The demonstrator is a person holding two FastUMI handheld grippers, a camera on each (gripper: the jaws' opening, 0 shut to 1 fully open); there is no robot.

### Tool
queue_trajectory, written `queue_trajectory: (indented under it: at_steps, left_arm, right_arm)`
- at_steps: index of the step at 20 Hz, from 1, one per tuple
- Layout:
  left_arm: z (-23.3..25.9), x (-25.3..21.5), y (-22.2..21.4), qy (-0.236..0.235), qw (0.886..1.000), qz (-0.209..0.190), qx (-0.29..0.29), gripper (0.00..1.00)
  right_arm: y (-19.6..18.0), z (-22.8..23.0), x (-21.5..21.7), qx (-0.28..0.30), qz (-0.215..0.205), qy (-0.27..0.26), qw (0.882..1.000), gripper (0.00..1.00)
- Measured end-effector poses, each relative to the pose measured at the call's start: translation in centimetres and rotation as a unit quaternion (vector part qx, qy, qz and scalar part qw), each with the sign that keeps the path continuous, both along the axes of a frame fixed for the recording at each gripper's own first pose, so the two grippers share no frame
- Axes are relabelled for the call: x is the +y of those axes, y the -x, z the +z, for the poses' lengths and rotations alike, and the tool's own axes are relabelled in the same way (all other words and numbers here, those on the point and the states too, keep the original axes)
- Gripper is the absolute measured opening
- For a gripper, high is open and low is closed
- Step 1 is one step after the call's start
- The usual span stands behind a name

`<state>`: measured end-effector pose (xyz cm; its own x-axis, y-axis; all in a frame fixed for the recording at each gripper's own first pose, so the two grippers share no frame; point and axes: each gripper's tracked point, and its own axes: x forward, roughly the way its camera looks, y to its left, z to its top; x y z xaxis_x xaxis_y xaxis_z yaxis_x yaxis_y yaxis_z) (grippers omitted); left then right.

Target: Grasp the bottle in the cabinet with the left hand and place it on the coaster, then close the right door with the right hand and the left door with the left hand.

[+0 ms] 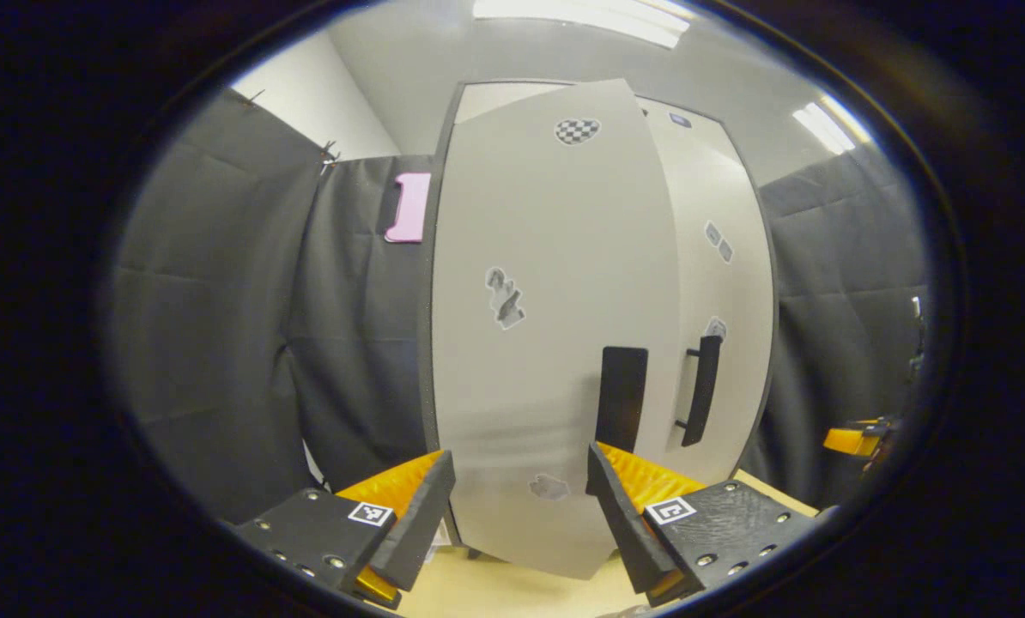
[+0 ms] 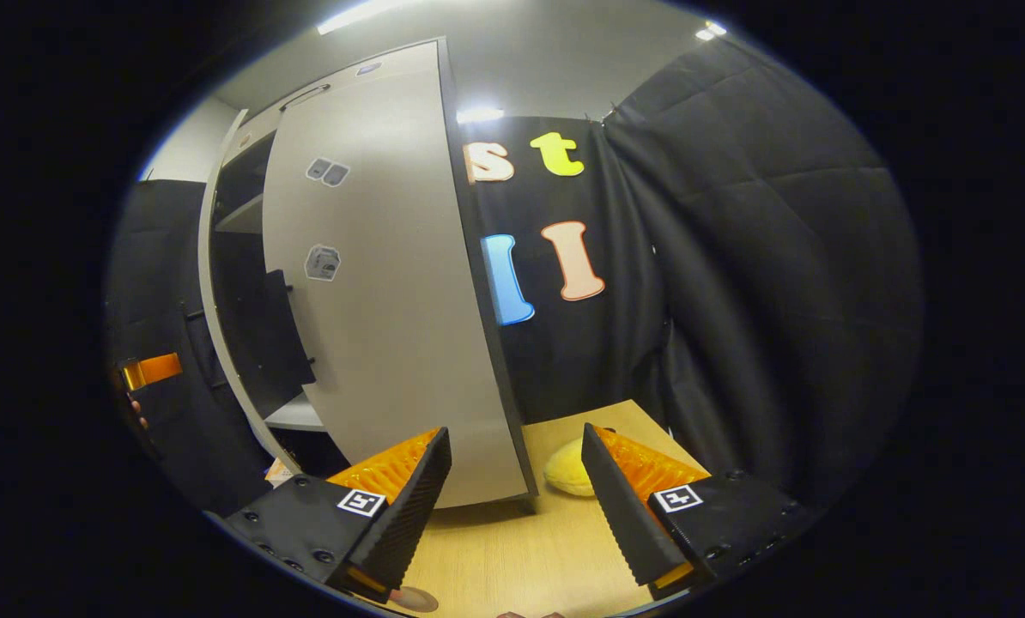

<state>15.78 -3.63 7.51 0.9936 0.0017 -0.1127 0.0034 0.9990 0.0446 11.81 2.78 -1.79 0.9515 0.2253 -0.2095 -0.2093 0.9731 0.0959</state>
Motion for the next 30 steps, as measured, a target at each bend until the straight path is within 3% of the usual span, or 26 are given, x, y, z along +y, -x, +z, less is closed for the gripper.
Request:
queue_trajectory:
  at_steps: [4,8,12,17,21,23,25,27,30]
  left_arm:
    - [0.5,1.3,5.4,0.009,0.999,0.045,-0.007,0.96]
    - [2.1,2.7,9.2,0.031,0.998,0.046,-0.040,0.96]
    - [3.3,3.9,12.1,0.061,0.995,0.024,-0.080,0.96]
    - [3.2,6.1,16.5,0.044,0.993,0.020,-0.105,0.92]
    - [3.1,7.9,17.1,0.052,0.992,0.038,-0.109,0.96]
    - [4.1,8.0,17.2,0.064,0.990,0.031,-0.123,0.91]
    - [5.1,9.3,17.7,0.054,0.988,0.042,-0.138,0.96]
    - [4.9,10.4,18.2,0.034,0.988,0.056,-0.138,0.91]
    - [4.2,10.2,18.1,0.034,0.989,0.055,-0.130,0.90]
  right_arm:
    - [-0.2,-0.2,1.8,-0.002,0.053,0.001,0.999,0.98]
    - [1.6,1.5,3.9,-0.030,0.065,0.000,0.997,0.98]
    - [4.5,2.5,4.3,-0.052,0.062,0.014,0.997,0.98]
    - [6.7,3.1,2.7,-0.089,0.025,0.032,0.995,0.97]
    - [8.2,4.7,2.2,-0.107,0.009,0.016,0.994,0.97]
    - [8.4,5.4,1.8,-0.119,-0.002,0.022,0.993,0.97]
    - [8.7,5.9,2.1,-0.123,-0.004,0.020,0.992,0.97]
    - [9.1,6.3,2.3,-0.126,-0.005,0.018,0.992,0.98]
    - [9.5,6.1,2.4,-0.124,-0.006,0.025,0.992,0.97]
